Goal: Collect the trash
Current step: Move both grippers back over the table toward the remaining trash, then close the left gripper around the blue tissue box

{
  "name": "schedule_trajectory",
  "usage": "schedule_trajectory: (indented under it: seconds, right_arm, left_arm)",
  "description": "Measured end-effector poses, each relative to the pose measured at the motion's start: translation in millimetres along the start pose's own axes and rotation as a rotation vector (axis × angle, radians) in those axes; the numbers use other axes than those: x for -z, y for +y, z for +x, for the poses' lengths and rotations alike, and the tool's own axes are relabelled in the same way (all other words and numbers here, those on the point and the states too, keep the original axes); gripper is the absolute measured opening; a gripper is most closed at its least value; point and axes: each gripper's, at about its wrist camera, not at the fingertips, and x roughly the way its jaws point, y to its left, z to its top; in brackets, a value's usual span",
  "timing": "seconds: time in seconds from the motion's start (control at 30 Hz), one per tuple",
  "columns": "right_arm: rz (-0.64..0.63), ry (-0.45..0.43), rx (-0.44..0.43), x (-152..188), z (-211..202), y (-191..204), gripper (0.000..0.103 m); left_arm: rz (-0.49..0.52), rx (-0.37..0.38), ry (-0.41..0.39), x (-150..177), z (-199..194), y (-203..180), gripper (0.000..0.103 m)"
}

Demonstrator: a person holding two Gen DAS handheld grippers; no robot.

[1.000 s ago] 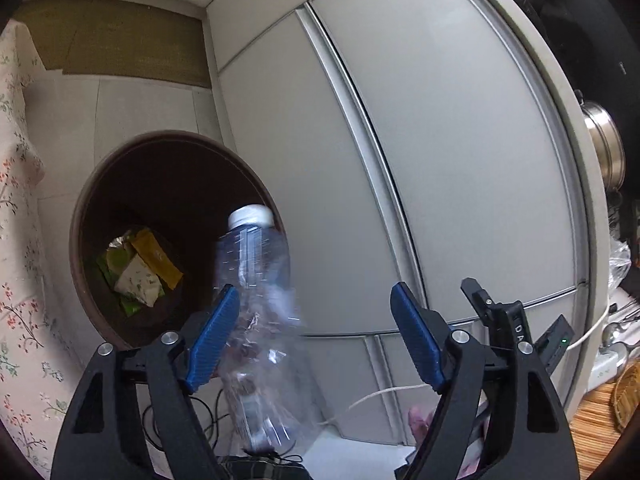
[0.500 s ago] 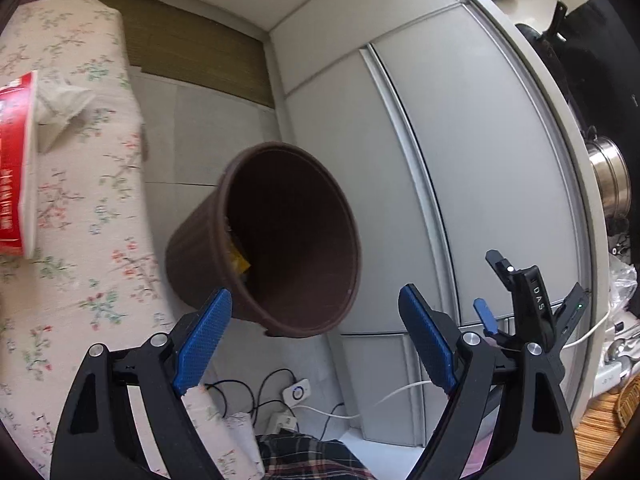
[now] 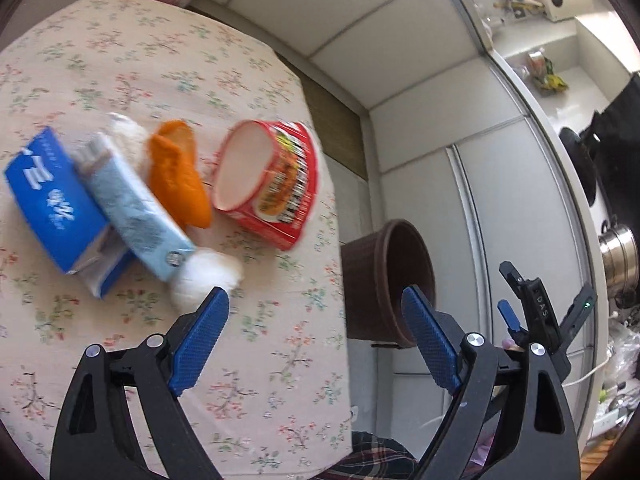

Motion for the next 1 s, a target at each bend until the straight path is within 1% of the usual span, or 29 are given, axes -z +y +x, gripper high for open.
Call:
schedule_trajectory:
  seconds: [0.07,0.17,0.23,0.4,0.63,0.7,0.77,0.87,0.97,1.0]
  right_arm:
    - [-0.060,0.015,-0.025,8,2,24,0.096]
    - [-0.152,0.045,-0.065,21,6,61,0.096]
    - [-0.203,0.051,-0.072,29,6,79,0.096]
    - [-0.296,0.070,-0.085,45,11,114,0.096]
    - [-0.347,0.107,-0.082,62,20,135,0.096]
    - [-0.353,0.109,-0.079,64,22,137,0.096]
    - [-0.358,0.111,-0.078,65,23,140,0.096]
    - [-0.369,0.116,-0.072,67,24,142,0.096]
    - [-0.372,0.122,-0.071,68,26,143,0.096]
    - [-0.374,0.122,-0.071,68,27,143,0.096]
  left_arm:
    - [-0.018,-0.056,-0.037,-4,-15,20,0.086]
    - [-0.058,-0.103,-0.077,-10,-30,46,0.086]
    - [-0.093,-0.136,-0.094,-12,-36,62,0.086]
    - [-0.252,-0.178,-0.114,-22,-41,106,0.086]
    - [-0.371,-0.260,-0.136,-38,-29,137,0.086]
    - [-0.398,-0.313,-0.140,-40,-24,144,0.084]
    - [-0.405,-0.360,-0.143,-43,-19,147,0.084]
    - [-0.406,-0.381,-0.143,-47,-10,151,0.083]
    - [-0.380,-0.393,-0.148,-54,-2,148,0.083]
    - [-0.368,-0.410,-0.147,-57,1,146,0.083]
